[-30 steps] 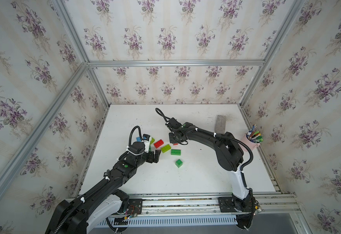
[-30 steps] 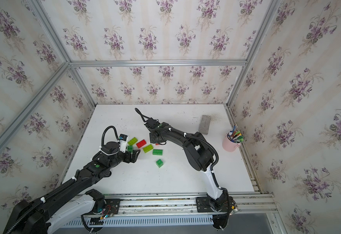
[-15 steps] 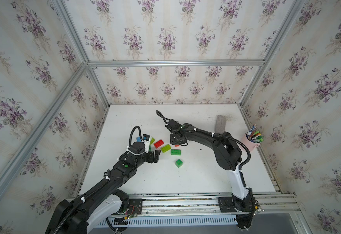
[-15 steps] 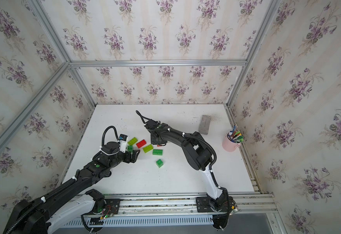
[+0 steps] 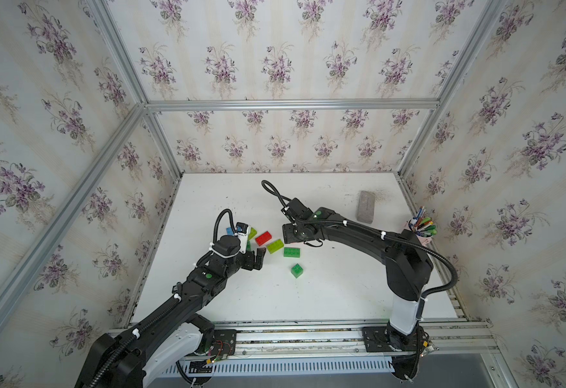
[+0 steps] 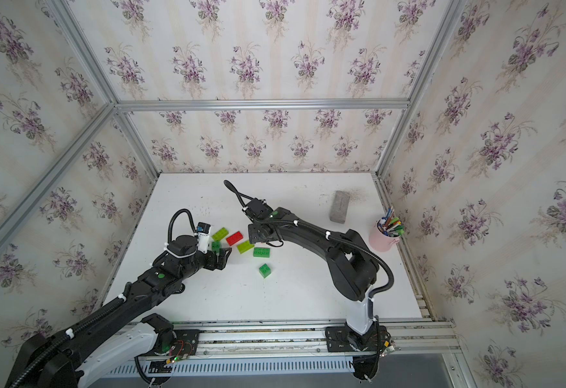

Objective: Assemble a spoon with lego
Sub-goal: Place the lego brick at the center of the board, then pick up the lego brick from the center of the board.

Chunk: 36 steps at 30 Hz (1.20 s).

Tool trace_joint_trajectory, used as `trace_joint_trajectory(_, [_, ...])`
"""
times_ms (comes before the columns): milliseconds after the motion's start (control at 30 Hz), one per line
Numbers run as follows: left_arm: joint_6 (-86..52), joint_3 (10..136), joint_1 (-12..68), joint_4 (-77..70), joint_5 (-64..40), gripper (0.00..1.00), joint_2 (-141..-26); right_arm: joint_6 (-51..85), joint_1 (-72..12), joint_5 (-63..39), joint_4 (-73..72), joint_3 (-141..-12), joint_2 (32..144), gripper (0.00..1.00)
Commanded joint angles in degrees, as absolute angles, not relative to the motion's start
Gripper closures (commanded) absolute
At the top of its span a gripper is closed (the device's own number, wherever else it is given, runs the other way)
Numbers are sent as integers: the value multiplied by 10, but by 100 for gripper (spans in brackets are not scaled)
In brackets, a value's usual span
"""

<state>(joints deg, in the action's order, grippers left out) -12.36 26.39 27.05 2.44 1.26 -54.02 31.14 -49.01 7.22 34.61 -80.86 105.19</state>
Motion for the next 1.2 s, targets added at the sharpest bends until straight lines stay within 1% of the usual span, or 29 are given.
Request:
trace_joint_trajectory(0, [-138, 262, 272, 29, 15, 1, -537, 279, -504, 45, 310, -727, 999, 28])
trace_joint_trajectory(100, [-145, 257, 272, 31, 15, 1, -528, 260, -522, 32, 285, -662, 964, 28])
trace_joint_trajectory(200, [-151, 247, 272, 35, 20, 1, -514, 243, -541, 19, 265, -628, 951, 27])
trace_joint_trajectory(367, [-156, 237, 271, 42, 25, 1, -500, 221, -557, 13, 258, -613, 964, 28])
trace_joint_trajectory(467, [-156, 236, 272, 44, 25, 1, -500, 212, -562, 11, 255, -614, 979, 30])
trace_joint_trajectory(567, [-155, 237, 272, 45, 27, 1, -503, 210, -565, 24, 257, -619, 992, 35])
trace_joint_trajectory(667, [-155, 239, 272, 45, 26, 1, -507, 209, -565, 28, 262, -626, 1005, 41])
trace_joint_trajectory(733, [-153, 239, 272, 45, 27, 1, -509, 211, -568, 34, 269, -633, 1008, 48])
trace_joint_trajectory(833, [-154, 239, 272, 45, 27, 1, -508, 217, -570, 41, 279, -643, 1001, 61])
trace_joint_trajectory(933, [-154, 237, 272, 46, 29, 1, -507, 232, -570, 50, 309, -664, 994, 70])
trace_joint_trajectory(1000, [-155, 236, 272, 46, 30, 1, -506, 248, -570, 60, 332, -685, 988, 72])
trace_joint_trajectory(1167, [-157, 231, 272, 45, 34, 1, -506, 318, -561, 97, 371, -748, 969, 72])
